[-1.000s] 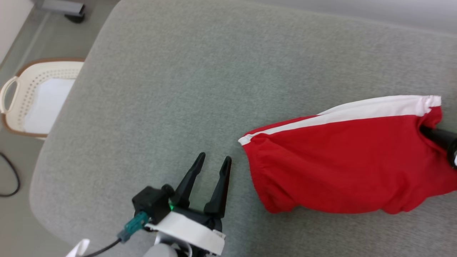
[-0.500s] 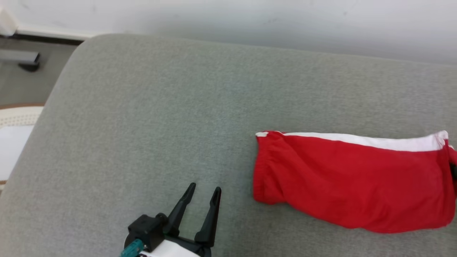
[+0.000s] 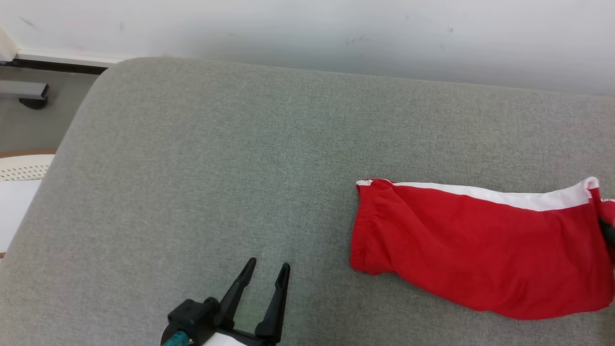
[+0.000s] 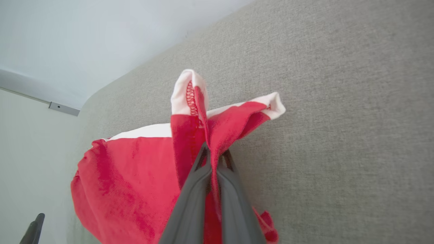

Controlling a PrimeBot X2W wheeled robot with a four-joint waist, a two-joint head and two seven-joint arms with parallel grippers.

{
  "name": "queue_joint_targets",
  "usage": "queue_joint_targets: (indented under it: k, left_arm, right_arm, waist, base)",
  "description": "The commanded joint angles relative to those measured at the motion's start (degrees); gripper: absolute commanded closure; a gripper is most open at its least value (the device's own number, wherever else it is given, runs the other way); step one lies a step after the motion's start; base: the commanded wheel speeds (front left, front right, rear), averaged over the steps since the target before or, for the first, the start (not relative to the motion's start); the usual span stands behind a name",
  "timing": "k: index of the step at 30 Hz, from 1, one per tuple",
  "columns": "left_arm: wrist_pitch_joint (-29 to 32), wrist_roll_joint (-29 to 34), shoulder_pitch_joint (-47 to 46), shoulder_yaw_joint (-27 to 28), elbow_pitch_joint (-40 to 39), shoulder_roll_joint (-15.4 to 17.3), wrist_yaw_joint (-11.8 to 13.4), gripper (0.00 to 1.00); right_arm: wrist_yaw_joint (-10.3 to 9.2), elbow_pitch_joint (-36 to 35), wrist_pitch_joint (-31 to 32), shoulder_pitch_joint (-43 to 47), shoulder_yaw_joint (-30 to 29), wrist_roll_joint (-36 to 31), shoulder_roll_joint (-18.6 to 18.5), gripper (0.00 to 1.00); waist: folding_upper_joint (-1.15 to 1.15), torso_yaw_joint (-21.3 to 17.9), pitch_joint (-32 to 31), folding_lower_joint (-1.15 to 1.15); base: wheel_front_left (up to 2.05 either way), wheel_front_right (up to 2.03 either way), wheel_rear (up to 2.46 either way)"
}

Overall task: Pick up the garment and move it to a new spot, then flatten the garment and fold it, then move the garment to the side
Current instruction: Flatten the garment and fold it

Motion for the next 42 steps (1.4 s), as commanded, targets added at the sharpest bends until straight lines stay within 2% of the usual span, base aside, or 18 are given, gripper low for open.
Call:
queue_joint_targets:
  k: [1, 4, 8, 10, 15, 18, 22, 32, 34, 35, 42]
  left_arm:
    - [0.01, -0.01, 0.80, 0.09, 0.06, 0.10, -0.06, 0.00]
    - [0.02, -0.22, 1.06, -0.01, 0.39, 0.05, -0.18, 0.00]
    - [0.02, -1.10, 0.91, 0.09, 0.66, 0.00, -0.20, 0.00]
    - [0.01, -1.48, 0.77, -0.03, 0.64, -0.01, 0.02, 0.00]
    - [0.02, -3.02, 0.07, -0.96, 0.67, -0.01, 0.67, 0.00]
    - [0.02, -3.85, -0.12, -1.85, 0.72, 0.00, 0.97, 0.00]
    - [0.01, -4.57, 0.32, -2.27, 1.06, -0.01, 1.60, 0.00]
    - [0.01, -4.80, 0.91, -2.61, 1.72, -0.01, 1.98, 0.00]
    - [0.01, -4.84, 0.82, -2.77, 1.99, -0.01, 2.01, 0.00]
    - [0.01, -4.92, 0.80, -2.74, 2.14, -0.01, 2.10, 0.00]
    - [0.01, -4.99, 1.24, -2.44, 3.18, -0.01, 2.18, 0.00]
  right_arm:
    - [-0.13, -1.21, 1.04, 0.24, -0.08, 0.03, 0.77, 1.00]
    - [-0.13, -5.61, 3.86, 0.52, -0.12, -1.22, 2.05, 1.00]
    - [-0.12, -11.13, 8.28, -0.57, 0.63, -3.70, 6.05, 1.00]
    - [-0.12, -12.53, 10.09, -1.87, 1.06, -5.44, 9.57, 1.00]
    - [-0.12, -11.42, 12.66, -5.63, 2.28, -13.71, 21.53, 1.00]
    - [-0.12, -9.96, 12.93, -7.27, 2.85, -19.03, 25.34, 1.00]
    - [-0.12, -7.23, 11.06, -8.35, 3.88, -22.07, 26.97, 1.00]
    - [-0.12, 1.41, 1.98, -11.18, 12.14, -19.35, 26.95, 1.00]
    - [-0.12, 3.42, -0.12, -12.07, 13.72, -19.61, 26.93, 0.53]
    - [-0.12, 4.53, -1.09, -12.46, 14.48, -19.24, 26.93, 0.00]
    - [-0.12, 9.41, -7.09, -14.51, 22.19, -16.24, 26.94, 0.00]
  waist:
    - [0.00, 0.00, -0.19, 0.00]
    - [0.00, 0.11, -0.74, 0.00]
    - [0.00, 0.49, -1.35, 0.00]
    - [0.00, 0.70, -1.45, 0.00]
    - [0.00, 1.91, -1.63, 0.00]
    - [0.00, 3.19, -1.70, 0.00]
    - [0.00, 4.63, -1.92, 0.00]
    - [0.00, 4.79, -2.63, 0.00]
    - [0.00, 4.52, -2.82, 0.00]
    - [0.00, 4.37, -2.92, 0.00]
    - [0.00, 3.41, -4.28, 0.00]
  base:
    - [0.00, 0.00, 0.00]
    - [0.00, 0.00, 0.00]
    - [0.00, 0.00, 0.00]
    - [0.00, 0.00, 0.00]
    - [0.00, 0.00, 0.00]
    - [0.00, 0.00, 0.00]
    - [0.00, 0.00, 0.00]
    - [0.00, 0.00, 0.00]
    - [0.00, 0.00, 0.00]
    - [0.00, 0.00, 0.00]
    - [0.00, 0.00, 0.00]
